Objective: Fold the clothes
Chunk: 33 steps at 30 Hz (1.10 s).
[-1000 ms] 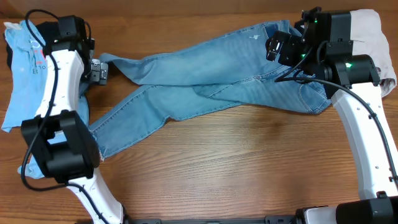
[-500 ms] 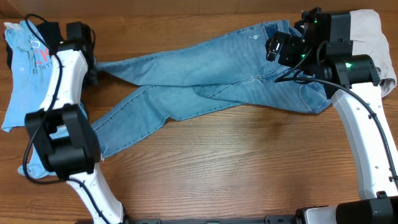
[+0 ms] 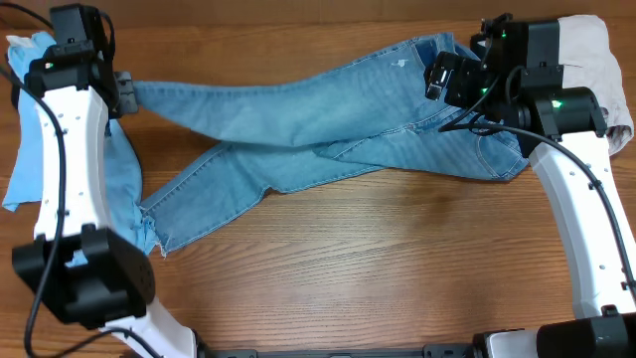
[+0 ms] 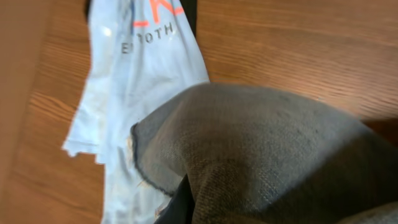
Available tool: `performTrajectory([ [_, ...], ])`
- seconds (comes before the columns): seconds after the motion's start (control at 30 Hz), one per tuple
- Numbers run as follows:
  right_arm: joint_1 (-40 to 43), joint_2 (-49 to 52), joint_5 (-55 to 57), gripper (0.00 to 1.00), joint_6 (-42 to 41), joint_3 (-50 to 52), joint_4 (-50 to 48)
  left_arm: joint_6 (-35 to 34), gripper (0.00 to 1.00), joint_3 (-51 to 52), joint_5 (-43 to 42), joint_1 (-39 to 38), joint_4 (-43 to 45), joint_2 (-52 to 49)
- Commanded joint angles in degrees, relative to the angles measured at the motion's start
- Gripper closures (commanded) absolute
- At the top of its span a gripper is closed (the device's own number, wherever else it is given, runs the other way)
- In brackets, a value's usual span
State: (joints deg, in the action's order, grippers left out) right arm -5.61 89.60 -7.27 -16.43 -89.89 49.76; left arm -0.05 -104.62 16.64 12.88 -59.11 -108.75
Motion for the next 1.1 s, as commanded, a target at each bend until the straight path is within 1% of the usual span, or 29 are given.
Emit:
performTrajectory([
  [0.0,0.2,0.3,-0.3,0.0,0.3,-0.2,-0.1,0.9,0.96,-0.5,-1.7,2.2,3.3,-6.1],
  [0.13,0.2,0.8,1.2,0.0,0.3,-0.2,-0.1,-0.2,0.96,-0.5,-1.8,4.4,7.9,-11.5],
  [0.17,0.2,1.0,1.2,0.0,0.3,-0.2,-0.1,-0.4,0.96,-0.5,-3.2,5.1,8.7,-12.3],
  [0.23,0.2,2.2,1.2,0.0,0.3,-0.1,-0.3,-1.0,0.96,-0.5,-9.3,8.2,12.5,-13.7],
  [0.27,0.2,2.9,1.2,0.0,0.3,-0.1,-0.4,-1.3,0.92,-0.5,-10.7,9.2,14.1,-13.7],
  [0.3,0.2,3.8,1.2,0.0,0.3,-0.1,-0.7,-1.3,0.15,-0.6,-11.9,10.2,16.0,-13.7],
  [0.33,0.2,4.7,1.2,0.0,0.3,-0.1,-1.0,-1.3,0.0,-1.3,-12.3,11.2,17.2,-13.7],
  [0.4,0.2,5.3,1.2,0.0,0.4,-0.1,-2.2,-1.3,0.0,-3.3,-12.4,11.6,15.6,-13.6],
  [0.43,0.2,5.3,1.9,0.0,0.7,-0.2,-3.8,-1.3,0.0,-5.2,-13.3,11.6,13.1,-13.6],
  [0.47,0.4,4.9,2.1,0.0,0.8,-0.3,-5.2,-1.3,0.0,-8.0,-16.0,11.6,9.4,-13.4],
  [0.53,1.3,4.2,2.1,0.0,0.7,-1.9,-4.4,-1.3,0.0,-15.8,-25.3,11.6,-1.4,-13.4],
  [0.6,3.7,3.1,2.1,0.0,0.6,-5.1,1.4,-1.2,0.0,-24.1,-33.9,11.5,-14.1,-13.4],
  [0.63,5.4,2.5,2.1,0.0,-0.3,-6.6,5.2,-0.2,0.0,-27.7,-37.2,11.2,-20.2,-13.4],
  [0.67,6.9,2.1,2.1,0.0,-0.8,-7.8,8.3,2.5,0.0,-30.4,-38.9,10.8,-24.7,-13.4],
  [0.77,12.2,-0.2,1.2,0.0,-1.4,-11.7,18.5,4.8,0.0,-39.1,-38.6,9.2,-35.8,-13.3],
  [0.8,13.3,-1.0,0.8,0.0,-1.4,-12.8,20.5,4.8,0.01,-41.6,-38.8,9.2,-37.7,-13.2],
  [0.9,15.8,-4.8,-0.5,0.0,-1.5,-15.2,24.9,4.7,0.01,-41.6,-42.2,8.4,-37.7,-7.9],
  [0.93,16.1,-6.2,-0.5,0.0,-1.5,-15.3,25.8,4.7,0.01,-41.6,-42.0,7.7,-37.7,-5.8],
  [1.0,16.6,-9.1,-0.3,0.0,-1.5,-15.3,28.2,4.0,0.0,-41.4,-40.1,5.4,-37.7,-1.4],
  [1.07,17.4,-11.8,-0.2,0.0,-1.5,-15.3,31.7,2.1,0.0,-40.1,-35.4,1.9,-37.7,3.4],
])
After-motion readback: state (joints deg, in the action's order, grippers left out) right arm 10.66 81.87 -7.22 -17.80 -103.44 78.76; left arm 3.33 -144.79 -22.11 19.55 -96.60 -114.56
